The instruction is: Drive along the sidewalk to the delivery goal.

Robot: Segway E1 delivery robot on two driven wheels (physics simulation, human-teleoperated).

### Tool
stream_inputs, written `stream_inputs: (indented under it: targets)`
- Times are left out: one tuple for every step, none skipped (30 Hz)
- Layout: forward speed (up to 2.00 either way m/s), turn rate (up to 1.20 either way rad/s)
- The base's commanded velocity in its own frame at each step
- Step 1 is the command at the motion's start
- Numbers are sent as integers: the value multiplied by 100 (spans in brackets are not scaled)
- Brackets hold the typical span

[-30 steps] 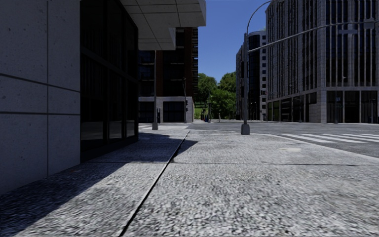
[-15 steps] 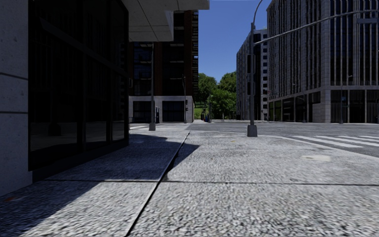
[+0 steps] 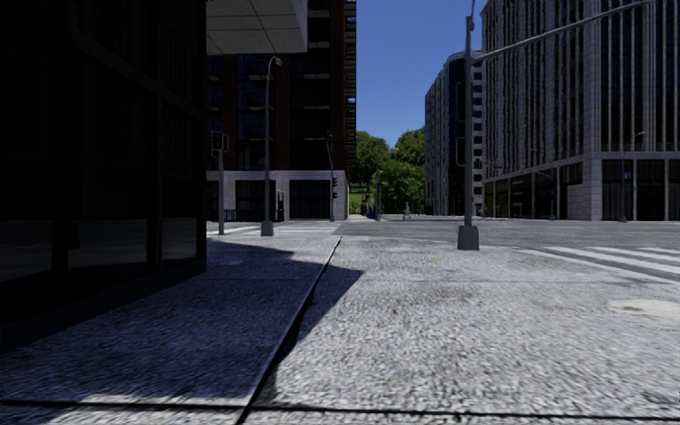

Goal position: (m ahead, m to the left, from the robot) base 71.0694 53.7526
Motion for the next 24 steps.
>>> stream_inputs:
  targets:
    - [200, 0]
    - [200, 0]
    - [200, 0]
    - [200, 0]
    - [200, 0]
    - [200, 0]
    - [200, 0]
    - [200, 0]
    - [200, 0]
    - [200, 0]
    - [200, 0]
    - [200, 0]
    - [200, 0]
    - [200, 0]
    - [200, 0]
    - [200, 0]
    - [200, 0]
    - [200, 0]
    - [200, 0]
    - [200, 0]
    - [200, 0]
    - [200, 0]
    - [200, 0]
    - [200, 0]
